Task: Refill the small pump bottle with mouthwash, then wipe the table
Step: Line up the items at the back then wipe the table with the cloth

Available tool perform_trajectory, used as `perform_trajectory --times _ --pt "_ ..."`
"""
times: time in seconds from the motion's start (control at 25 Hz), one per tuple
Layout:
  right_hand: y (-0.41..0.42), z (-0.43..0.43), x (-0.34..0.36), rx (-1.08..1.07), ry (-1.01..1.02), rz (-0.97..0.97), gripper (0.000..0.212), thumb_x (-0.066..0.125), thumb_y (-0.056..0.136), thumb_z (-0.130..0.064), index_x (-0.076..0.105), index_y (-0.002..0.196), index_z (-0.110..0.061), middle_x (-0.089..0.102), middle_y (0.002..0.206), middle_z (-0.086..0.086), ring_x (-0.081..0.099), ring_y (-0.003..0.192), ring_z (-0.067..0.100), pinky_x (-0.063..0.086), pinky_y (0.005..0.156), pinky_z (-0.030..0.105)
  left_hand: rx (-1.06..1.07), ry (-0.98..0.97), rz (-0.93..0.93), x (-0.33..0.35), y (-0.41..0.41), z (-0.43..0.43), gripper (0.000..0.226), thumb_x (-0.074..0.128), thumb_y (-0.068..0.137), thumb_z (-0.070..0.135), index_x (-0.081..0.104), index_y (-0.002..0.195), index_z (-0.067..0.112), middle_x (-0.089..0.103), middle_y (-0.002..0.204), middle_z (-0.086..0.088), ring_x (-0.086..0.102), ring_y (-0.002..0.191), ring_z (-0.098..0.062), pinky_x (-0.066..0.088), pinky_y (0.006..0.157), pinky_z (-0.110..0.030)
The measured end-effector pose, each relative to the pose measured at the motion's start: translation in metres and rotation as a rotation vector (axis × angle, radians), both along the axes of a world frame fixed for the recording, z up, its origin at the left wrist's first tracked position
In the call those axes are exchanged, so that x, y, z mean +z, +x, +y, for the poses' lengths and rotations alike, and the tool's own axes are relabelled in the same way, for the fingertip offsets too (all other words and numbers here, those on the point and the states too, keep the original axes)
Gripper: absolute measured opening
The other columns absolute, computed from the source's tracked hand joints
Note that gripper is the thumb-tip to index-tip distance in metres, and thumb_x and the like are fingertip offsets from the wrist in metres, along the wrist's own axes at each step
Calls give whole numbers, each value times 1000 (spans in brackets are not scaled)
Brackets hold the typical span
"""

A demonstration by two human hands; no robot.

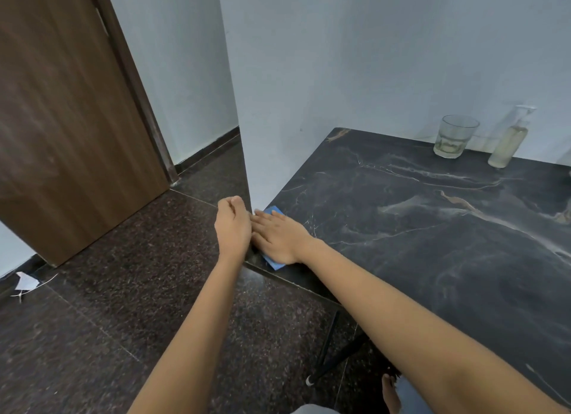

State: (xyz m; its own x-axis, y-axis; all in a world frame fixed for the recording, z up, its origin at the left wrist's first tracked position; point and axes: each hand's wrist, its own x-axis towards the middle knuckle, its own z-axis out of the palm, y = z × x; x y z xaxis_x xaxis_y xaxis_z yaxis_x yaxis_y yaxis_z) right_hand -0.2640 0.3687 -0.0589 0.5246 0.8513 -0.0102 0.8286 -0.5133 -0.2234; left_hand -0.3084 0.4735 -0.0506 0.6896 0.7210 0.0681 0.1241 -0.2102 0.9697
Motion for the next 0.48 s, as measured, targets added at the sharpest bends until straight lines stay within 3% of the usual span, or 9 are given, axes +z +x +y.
perform_trajectory --times 0.12,0.32,0.48 --pt "39 -2 1 -110 -12 3 51 16 104 -32 13 153 -19 10 161 -1 5 148 15 3 120 38 -68 175 19 1 12 -13 23 36 103 23 51 111 8 56 103 -4 50 93 -18 30 72 -19" --pt "92 -20 -1 -290 -6 -2 53 16 102 -29 11 153 -15 9 161 2 7 148 16 6 120 38 -202 438 48 -12 33 -35 20 40 101 23 53 105 9 59 106 -11 54 99 -27 42 84 -37" --pt "128 -60 0 -434 32 2 54 17 101 -28 13 153 -12 11 161 3 10 148 18 8 120 40 -290 604 113 -14 38 -50 23 37 101 25 53 105 9 58 106 -10 52 100 -28 42 87 -39"
